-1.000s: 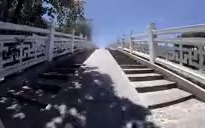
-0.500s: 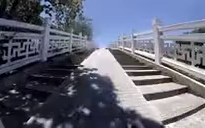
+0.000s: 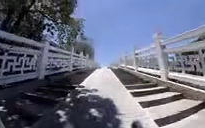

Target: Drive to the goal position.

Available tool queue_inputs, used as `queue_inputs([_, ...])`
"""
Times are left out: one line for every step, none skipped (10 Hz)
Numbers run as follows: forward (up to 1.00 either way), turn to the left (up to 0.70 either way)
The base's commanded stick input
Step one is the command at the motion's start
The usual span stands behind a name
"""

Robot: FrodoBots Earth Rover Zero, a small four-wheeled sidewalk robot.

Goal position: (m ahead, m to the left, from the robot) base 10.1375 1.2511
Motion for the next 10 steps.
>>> queue_inputs([0.7, 0.0])
queue_inputs([0.7, 0.0])
queue_inputs([0.7, 0.0])
queue_inputs([0.7, 0.01])
queue_inputs([0.7, 0.0])
queue_inputs([0.7, 0.0])
queue_inputs([0.7, 0.0])
queue_inputs([0.7, -0.03])
queue_inputs([0.7, -0.09])
queue_inputs([0.7, -0.12])
